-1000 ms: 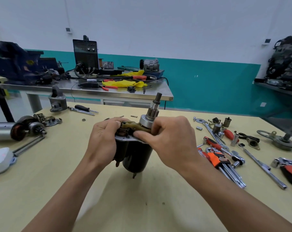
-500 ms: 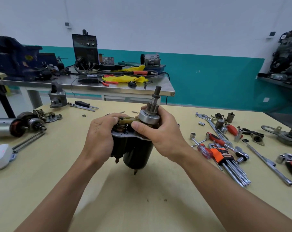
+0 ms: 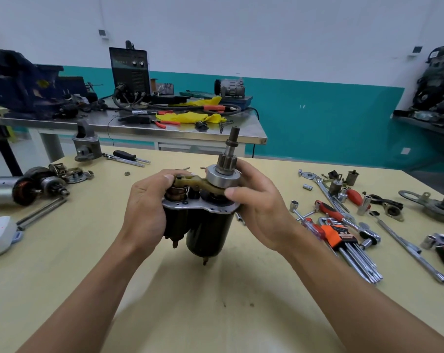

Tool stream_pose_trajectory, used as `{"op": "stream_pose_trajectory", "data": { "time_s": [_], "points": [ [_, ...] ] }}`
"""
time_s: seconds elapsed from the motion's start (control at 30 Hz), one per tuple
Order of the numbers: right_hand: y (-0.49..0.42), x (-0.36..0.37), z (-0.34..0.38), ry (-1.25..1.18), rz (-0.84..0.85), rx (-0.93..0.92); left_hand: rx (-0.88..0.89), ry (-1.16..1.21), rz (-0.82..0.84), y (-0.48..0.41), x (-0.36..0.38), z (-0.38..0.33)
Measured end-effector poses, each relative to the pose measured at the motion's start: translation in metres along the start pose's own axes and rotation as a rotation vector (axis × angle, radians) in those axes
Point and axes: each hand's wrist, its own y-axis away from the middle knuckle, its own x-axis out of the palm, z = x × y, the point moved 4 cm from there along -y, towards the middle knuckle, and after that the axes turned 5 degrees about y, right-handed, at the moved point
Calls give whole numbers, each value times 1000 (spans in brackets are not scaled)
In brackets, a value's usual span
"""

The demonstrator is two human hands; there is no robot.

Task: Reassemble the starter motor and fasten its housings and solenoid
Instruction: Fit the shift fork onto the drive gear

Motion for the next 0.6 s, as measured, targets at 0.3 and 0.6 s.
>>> {"op": "stream_pose_trajectory", "data": {
  "time_s": [0.3,0.6],
  "points": [
    [14,9,-27,-144,-122,123,48,-31,19,10,8,-4],
    [17,8,-47,-205,-295,193,-66,39,-19,11,20,5]
  ]
}}
